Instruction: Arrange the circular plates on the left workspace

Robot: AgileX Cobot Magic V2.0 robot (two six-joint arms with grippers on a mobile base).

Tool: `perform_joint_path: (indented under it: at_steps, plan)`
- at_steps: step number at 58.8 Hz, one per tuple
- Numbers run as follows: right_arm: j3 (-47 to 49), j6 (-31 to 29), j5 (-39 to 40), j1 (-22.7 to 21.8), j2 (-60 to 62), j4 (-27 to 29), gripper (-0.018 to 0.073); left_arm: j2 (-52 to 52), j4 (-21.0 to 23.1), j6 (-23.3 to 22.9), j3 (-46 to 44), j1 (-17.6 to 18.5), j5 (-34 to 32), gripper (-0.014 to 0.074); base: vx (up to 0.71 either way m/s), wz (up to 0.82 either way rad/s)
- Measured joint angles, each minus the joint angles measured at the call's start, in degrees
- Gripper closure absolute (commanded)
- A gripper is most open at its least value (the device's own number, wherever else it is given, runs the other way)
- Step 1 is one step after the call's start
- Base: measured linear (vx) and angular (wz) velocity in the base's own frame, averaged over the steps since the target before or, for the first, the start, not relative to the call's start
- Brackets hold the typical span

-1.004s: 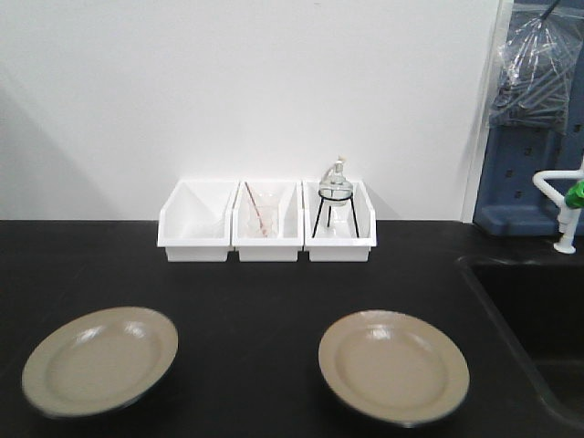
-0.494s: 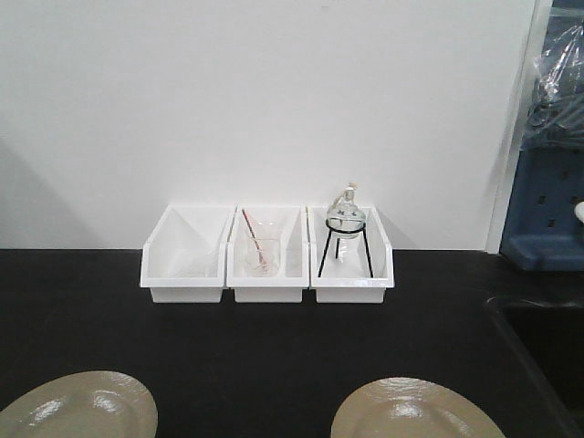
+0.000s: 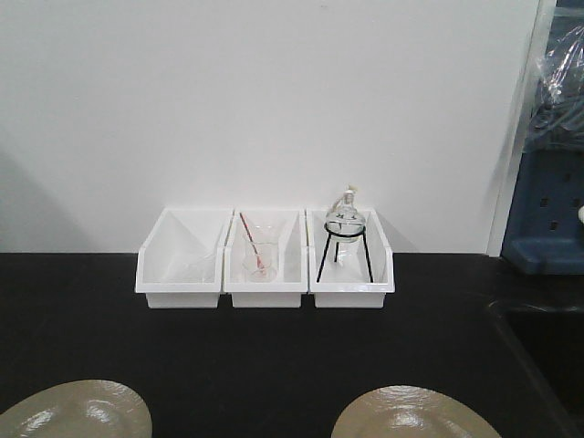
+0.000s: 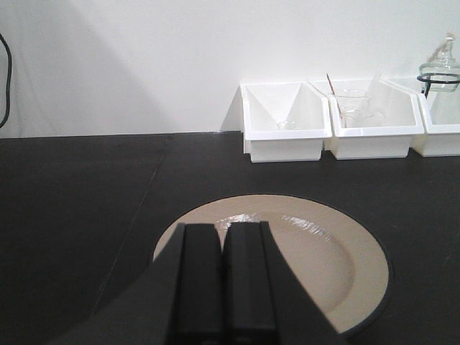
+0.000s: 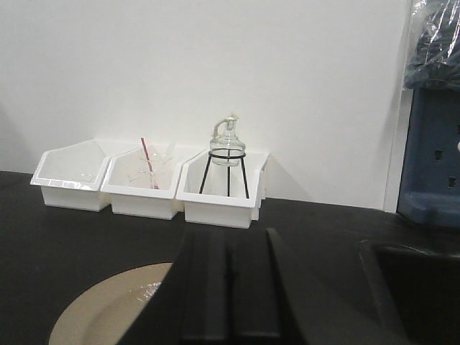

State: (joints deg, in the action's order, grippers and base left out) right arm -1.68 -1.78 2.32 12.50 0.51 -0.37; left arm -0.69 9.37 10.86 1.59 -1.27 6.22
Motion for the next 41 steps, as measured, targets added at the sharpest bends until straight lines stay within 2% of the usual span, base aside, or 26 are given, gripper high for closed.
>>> perform_joint_path:
  at_steps: [23, 29, 36, 41]
  plan:
    - [0.00, 0.00, 0.22, 0.00, 0.00, 0.00, 0.0559, 0.00, 0.00, 0.00, 0.00, 0.00, -0.06, 0.0594, 0.00, 0.00]
    - [-0.05, 0.00, 2.74, 0.00, 0.00, 0.00, 0.0559, 0.00, 0.00, 0.00, 0.00, 0.00, -0.73, 0.0594, 0.00, 0.00]
    - [-0.05, 1.78, 9.18, 0.00, 0.00, 0.00, 0.0559, 0.00, 1.67, -0.79, 0.00, 0.00, -4.47, 0.0594, 0.00, 0.00]
    - [0.35, 4.49, 12.60, 0.00, 0.00, 0.00, 0.0559, 0.00, 5.09, -2.93, 0.00, 0.00, -10.94, 0.0594, 0.00, 0.00]
